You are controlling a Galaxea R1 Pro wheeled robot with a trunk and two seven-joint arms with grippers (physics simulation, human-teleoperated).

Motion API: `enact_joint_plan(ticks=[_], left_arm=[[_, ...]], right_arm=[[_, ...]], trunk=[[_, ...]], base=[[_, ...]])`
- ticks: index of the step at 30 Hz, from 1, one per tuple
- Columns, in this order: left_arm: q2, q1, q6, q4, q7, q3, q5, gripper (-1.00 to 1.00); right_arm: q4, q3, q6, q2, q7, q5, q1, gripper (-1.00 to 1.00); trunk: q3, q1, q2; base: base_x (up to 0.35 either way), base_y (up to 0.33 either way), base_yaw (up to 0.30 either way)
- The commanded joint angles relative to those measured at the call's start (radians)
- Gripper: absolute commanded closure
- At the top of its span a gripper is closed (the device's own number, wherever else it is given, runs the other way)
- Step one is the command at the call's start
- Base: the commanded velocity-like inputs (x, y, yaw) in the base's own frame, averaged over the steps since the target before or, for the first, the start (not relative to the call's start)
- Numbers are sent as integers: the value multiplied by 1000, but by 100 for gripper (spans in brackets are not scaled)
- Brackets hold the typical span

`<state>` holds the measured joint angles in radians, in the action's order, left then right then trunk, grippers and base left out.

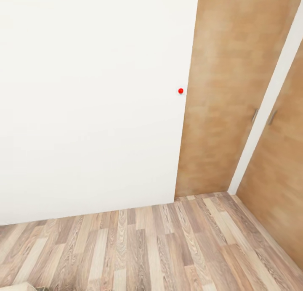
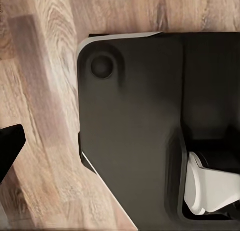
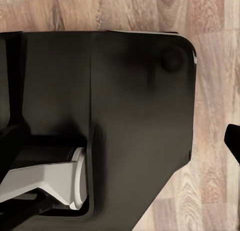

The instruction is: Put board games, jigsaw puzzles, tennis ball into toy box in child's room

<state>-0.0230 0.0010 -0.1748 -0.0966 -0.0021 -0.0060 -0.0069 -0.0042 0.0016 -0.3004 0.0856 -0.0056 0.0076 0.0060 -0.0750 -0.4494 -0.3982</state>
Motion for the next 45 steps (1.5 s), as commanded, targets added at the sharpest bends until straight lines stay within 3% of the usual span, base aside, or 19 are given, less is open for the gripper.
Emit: enact_joint_plan(ticks=[1, 22, 33, 40, 45], left_arm=[[0, 0, -1, -1, 0, 0, -1, -100], [-1, 0, -7, -1, 0, -6, -4, -100], [0, 0, -7, -2, 1, -79, -22, -100], [0, 1, -8, -2, 1, -92, -24, -100], [-5, 5, -2, 16, 1, -92, -25, -100]], right_arm=[[0, 0, -3, 0, -1, 1, 0, -100], [1, 0, -7, 0, -1, 0, 1, -100], [8, 0, -55, -1, -1, -1, 2, -100], [9, 0, -59, 0, -1, 0, 2, -100], [13, -3, -62, 23, 2, 0, 16, -100]], trunk=[[-2, -1, -2], [-18, -1, -2], [-21, -1, -2], [-21, -1, -2], [-21, -1, -2]], base=[[0, 0, 245], [0, 0, 251], [138, -93, 123], [231, -134, 9], [0, 0, 0]])
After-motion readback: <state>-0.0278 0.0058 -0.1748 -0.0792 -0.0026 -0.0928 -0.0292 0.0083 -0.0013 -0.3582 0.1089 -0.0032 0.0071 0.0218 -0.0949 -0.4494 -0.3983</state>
